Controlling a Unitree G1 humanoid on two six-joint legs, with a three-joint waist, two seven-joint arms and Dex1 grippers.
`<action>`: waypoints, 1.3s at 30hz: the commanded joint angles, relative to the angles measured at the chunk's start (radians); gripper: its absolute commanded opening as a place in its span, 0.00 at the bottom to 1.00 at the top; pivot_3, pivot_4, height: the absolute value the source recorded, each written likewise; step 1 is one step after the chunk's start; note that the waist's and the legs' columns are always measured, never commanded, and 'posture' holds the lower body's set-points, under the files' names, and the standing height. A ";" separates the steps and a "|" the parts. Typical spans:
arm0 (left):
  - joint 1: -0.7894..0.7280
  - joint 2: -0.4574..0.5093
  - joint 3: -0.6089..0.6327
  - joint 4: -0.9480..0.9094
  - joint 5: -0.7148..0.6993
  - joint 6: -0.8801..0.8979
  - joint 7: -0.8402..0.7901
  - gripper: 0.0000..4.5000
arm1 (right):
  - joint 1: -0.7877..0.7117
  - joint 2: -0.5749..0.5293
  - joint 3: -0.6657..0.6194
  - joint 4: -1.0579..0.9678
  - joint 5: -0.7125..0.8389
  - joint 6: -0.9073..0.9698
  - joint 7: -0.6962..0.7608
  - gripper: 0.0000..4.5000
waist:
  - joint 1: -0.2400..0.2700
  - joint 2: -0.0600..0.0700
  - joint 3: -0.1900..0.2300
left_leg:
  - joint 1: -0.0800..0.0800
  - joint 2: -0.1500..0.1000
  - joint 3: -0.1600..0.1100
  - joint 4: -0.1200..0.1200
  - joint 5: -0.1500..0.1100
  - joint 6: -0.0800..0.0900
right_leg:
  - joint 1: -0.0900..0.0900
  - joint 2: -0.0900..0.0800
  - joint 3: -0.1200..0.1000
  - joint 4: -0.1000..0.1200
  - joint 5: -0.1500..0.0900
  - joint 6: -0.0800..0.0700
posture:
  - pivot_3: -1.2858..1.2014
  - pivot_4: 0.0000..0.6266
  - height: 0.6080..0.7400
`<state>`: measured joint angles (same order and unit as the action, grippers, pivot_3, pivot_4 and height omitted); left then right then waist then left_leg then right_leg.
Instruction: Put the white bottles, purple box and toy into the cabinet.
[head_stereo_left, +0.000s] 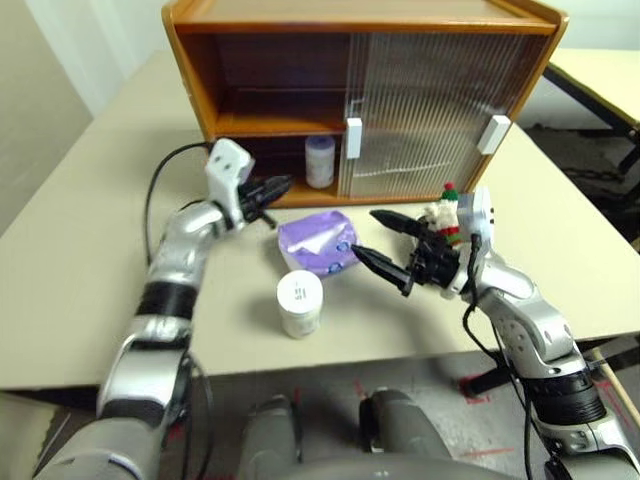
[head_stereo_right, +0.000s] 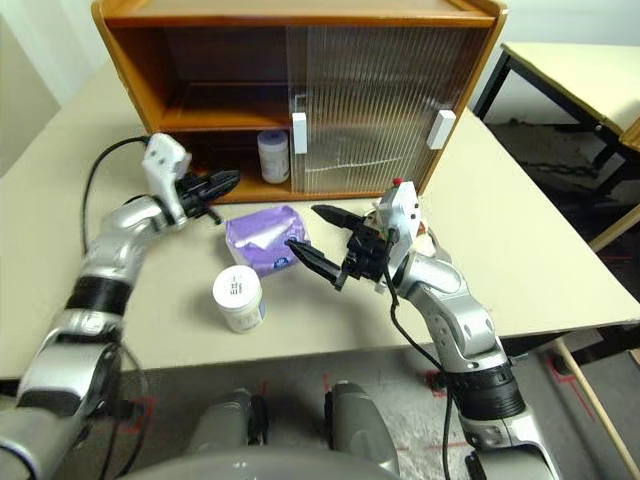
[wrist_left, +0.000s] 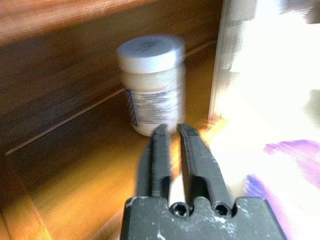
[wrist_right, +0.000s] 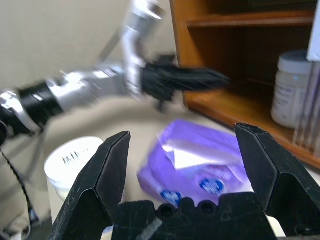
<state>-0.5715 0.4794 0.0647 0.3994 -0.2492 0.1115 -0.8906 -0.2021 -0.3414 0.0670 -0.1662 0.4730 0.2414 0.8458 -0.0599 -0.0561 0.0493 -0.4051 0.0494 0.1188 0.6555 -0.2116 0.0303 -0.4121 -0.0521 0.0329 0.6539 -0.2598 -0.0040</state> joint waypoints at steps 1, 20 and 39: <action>0.068 0.080 0.043 -0.120 -0.094 0.053 -0.125 0.49 | -0.020 -0.035 -0.052 0.066 0.020 -0.037 0.052 1.00 | 0.004 0.001 0.000 | 0.001 0.000 0.000 0.000 0.000 0.000 | 0.001 0.000 0.000 0.000 0.000 0.000 | 0.55 0.00 1.00; 0.335 0.232 -0.103 -0.263 -0.117 -0.146 -0.559 0.99 | 0.002 -0.242 -0.103 0.114 0.130 -0.013 0.419 1.00 | 0.055 0.007 0.000 | 0.012 -0.001 0.003 -0.009 0.000 0.000 | 0.007 -0.012 -0.002 -0.001 -0.012 -0.015 | 0.54 0.00 1.00; 0.259 0.119 -0.296 -0.110 0.017 -0.244 -0.584 0.99 | 0.034 -0.289 -0.120 0.081 0.127 -0.017 0.472 1.00 | 0.049 0.007 -0.001 | 0.012 -0.002 0.004 -0.007 0.000 0.000 | 0.007 -0.011 0.000 -0.001 -0.014 -0.012 | 0.52 0.00 1.00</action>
<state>-0.3011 0.6076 -0.1994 0.2836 -0.2608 -0.1376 -1.4726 -0.1724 -0.6208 -0.0430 -0.0734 0.6108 0.2333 1.3247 -0.0113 -0.0491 0.0485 -0.3930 0.0478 0.1230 0.6487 -0.2115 0.0304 -0.4047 -0.0632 0.0330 0.6525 -0.2736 -0.0160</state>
